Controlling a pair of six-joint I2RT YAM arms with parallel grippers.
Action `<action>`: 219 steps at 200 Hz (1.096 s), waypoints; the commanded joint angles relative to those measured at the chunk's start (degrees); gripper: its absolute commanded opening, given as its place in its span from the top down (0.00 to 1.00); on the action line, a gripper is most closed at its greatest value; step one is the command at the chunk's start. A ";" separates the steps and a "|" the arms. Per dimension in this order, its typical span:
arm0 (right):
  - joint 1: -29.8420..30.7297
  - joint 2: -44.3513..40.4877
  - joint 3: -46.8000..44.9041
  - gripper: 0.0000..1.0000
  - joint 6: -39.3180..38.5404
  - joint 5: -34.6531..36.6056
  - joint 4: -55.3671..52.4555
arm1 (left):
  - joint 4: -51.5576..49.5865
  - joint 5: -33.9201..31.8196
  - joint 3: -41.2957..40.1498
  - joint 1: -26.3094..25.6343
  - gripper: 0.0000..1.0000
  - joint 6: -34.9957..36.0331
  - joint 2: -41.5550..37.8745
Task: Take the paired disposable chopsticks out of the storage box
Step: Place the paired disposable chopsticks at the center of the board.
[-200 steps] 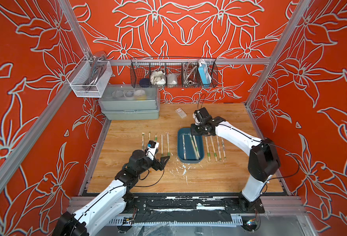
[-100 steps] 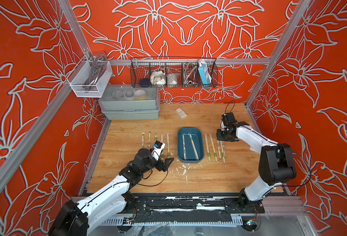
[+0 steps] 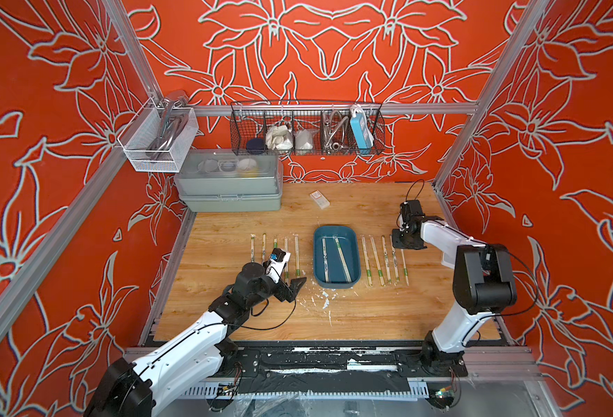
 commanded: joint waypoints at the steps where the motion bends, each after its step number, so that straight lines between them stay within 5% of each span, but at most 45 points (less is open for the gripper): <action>1: -1.20 1.68 -0.10 0.99 -0.63 0.52 1.06 | 0.28 -0.31 0.44 -0.37 0.08 0.67 -0.09; 143: -1.85 7.51 5.03 0.94 -1.53 0.29 -1.83 | 0.93 -0.51 0.58 -0.37 0.08 0.94 1.66; 219: -1.83 6.19 5.37 0.74 -1.01 -1.11 -2.35 | 0.80 -1.61 0.48 -0.50 0.04 0.94 1.85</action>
